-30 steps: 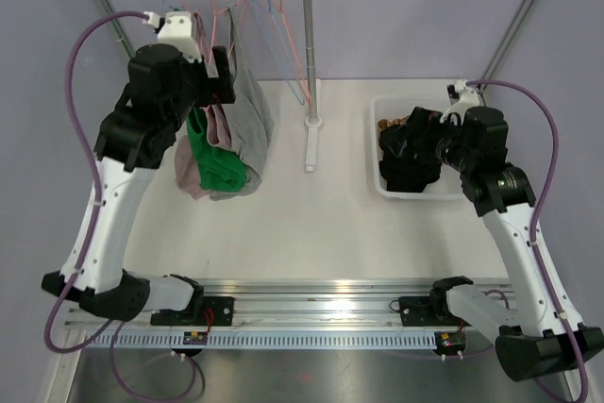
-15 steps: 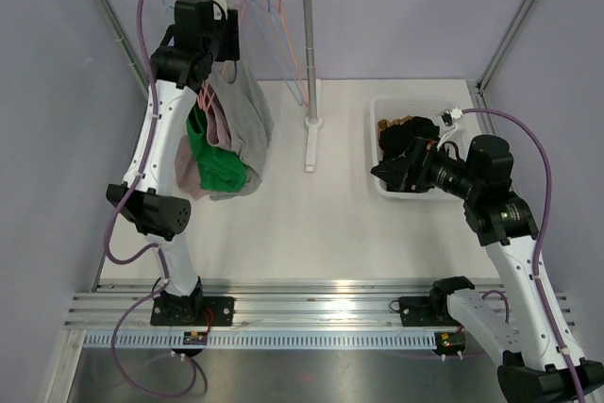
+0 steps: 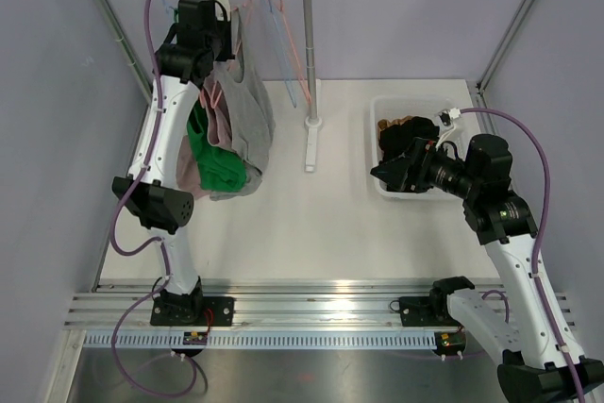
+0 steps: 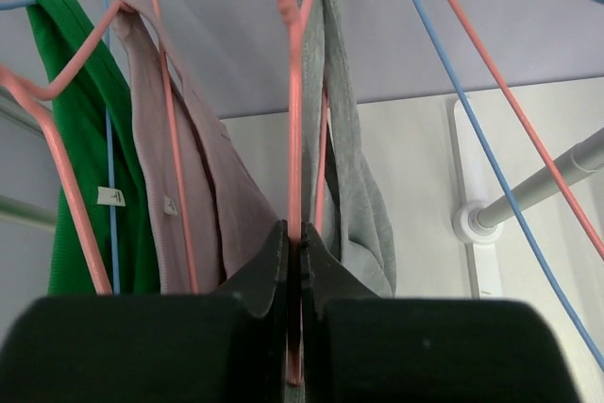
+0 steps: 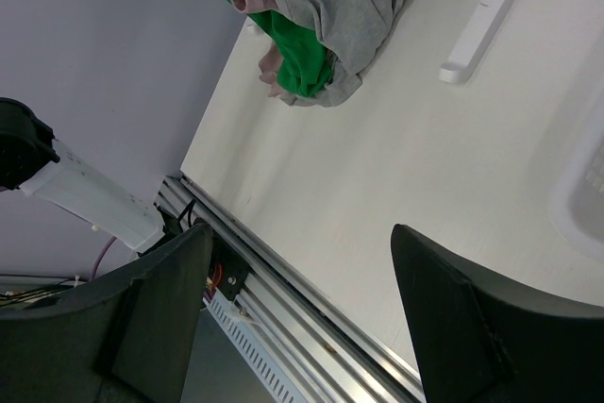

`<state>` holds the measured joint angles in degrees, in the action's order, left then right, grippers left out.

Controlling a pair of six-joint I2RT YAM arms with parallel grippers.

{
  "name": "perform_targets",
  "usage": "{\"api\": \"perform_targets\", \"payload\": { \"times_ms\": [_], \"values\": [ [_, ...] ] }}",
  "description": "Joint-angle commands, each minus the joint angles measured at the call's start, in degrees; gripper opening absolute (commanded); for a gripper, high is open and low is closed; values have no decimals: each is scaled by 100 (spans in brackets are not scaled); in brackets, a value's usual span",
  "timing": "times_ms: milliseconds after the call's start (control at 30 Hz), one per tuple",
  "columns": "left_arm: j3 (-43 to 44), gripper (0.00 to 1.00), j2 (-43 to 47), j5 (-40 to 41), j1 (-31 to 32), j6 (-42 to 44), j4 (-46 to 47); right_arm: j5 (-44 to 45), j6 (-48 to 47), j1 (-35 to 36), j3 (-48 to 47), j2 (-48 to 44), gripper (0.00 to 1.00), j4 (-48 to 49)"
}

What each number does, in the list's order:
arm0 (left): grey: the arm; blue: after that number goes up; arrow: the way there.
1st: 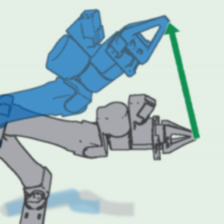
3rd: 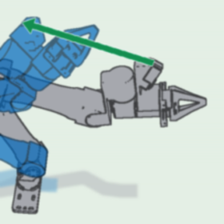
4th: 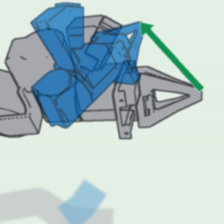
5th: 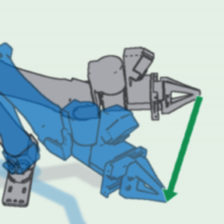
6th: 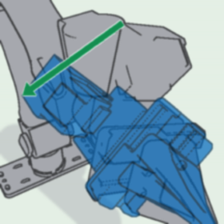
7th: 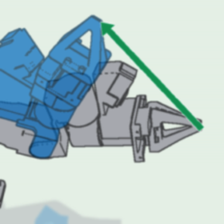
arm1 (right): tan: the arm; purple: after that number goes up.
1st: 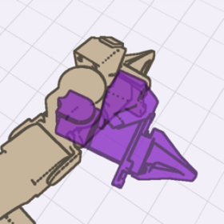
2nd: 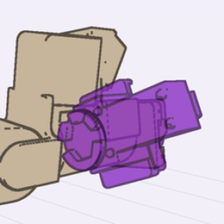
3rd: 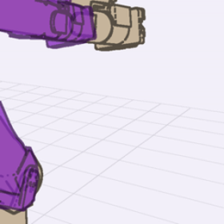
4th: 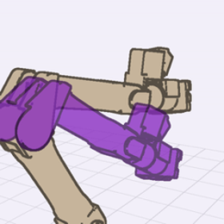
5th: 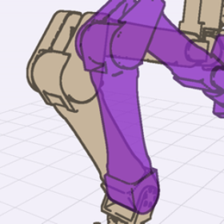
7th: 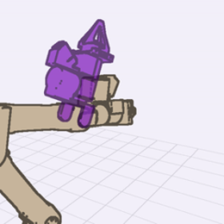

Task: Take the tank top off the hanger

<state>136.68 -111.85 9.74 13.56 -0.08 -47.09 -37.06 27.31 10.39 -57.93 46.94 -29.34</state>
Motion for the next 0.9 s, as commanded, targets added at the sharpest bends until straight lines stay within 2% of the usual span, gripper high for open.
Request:
{"api": "perform_targets", "payload": {
  "times_ms": [0,267,467,600,833,867],
  "values": [
    [280,0,357,-253,6,-202,262,-109,38,7,-175,17,83,201],
    [228,0,945,-463,15,-774,218,49,-68,-2,-254,17,83,52],
    [-440,0,1560,-640,76,-1204,209,67,-33,7,-298,44,83,60],
    [-1081,0,2122,-579,330,-1521,-63,-38,37,7,-394,61,83,-1],
    [-3250,0,4002,-323,1130,-2163,103,-670,274,7,-482,201,90,271],
    [-3810,0,4544,-245,1218,-2372,138,-854,318,15,-404,210,91,445]
  ]
}}
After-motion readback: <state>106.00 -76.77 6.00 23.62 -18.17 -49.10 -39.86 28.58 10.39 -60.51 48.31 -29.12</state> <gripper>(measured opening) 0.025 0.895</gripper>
